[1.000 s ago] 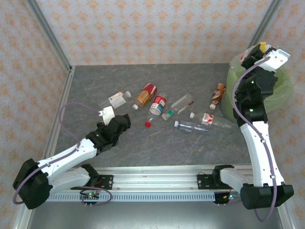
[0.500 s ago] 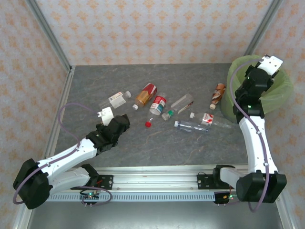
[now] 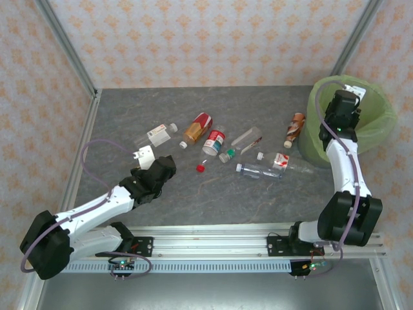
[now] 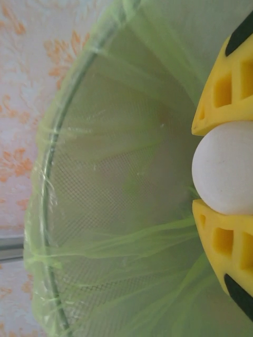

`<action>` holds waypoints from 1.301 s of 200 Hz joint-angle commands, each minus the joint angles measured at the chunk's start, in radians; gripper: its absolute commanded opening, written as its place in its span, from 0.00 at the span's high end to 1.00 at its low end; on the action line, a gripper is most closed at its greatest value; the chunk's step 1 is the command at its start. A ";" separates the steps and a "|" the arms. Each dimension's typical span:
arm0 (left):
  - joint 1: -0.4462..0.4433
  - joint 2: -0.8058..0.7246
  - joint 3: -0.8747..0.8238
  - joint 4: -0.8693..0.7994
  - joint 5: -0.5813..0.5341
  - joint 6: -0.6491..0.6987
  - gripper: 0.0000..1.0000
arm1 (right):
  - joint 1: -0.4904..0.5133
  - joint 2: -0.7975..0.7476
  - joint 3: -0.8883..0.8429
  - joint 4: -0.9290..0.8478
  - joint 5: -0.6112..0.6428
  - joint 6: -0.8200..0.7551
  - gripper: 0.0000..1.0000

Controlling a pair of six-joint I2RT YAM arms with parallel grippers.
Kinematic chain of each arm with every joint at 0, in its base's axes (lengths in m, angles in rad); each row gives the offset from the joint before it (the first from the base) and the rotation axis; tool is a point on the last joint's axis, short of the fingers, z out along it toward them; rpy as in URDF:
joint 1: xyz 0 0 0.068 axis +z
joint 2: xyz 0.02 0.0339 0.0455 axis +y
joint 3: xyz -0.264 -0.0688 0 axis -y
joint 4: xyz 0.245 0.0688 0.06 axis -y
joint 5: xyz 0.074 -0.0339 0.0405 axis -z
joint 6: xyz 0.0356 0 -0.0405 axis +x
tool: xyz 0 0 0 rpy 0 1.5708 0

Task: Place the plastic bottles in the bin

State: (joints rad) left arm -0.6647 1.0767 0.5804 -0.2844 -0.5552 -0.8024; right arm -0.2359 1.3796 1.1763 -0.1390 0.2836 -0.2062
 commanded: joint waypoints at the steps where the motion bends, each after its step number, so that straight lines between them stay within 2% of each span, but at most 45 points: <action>1: 0.010 0.007 0.003 -0.015 -0.037 -0.030 0.00 | -0.027 0.044 0.060 -0.134 -0.083 0.027 0.82; 40: 0.010 0.021 0.006 -0.011 -0.032 -0.029 0.00 | -0.032 0.120 0.102 -0.210 -0.115 0.047 0.71; 64: 0.010 0.022 0.006 -0.020 -0.032 -0.030 0.00 | -0.032 0.127 0.112 -0.225 -0.110 0.060 0.58; 81: 0.010 0.020 0.001 -0.019 -0.034 -0.030 0.00 | -0.033 0.116 0.117 -0.233 -0.115 0.057 0.53; 132: 0.015 0.034 0.002 -0.007 -0.019 -0.045 0.00 | -0.033 0.050 0.126 -0.248 -0.127 0.072 0.25; 151: 0.017 0.047 0.010 -0.006 -0.006 -0.045 0.00 | -0.032 0.021 0.124 -0.251 -0.134 0.086 0.07; 165: 0.019 0.056 0.019 -0.012 -0.002 -0.044 0.00 | -0.032 -0.002 0.120 -0.250 -0.138 0.096 0.01; 260: 0.025 0.072 0.028 -0.013 0.027 -0.058 0.00 | -0.031 -0.118 0.124 -0.278 -0.218 0.159 0.01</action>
State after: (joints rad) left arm -0.6514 1.1465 0.5827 -0.2840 -0.5201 -0.8326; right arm -0.2626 1.3098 1.2812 -0.3862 0.0940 -0.0891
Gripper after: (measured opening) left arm 0.999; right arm 0.992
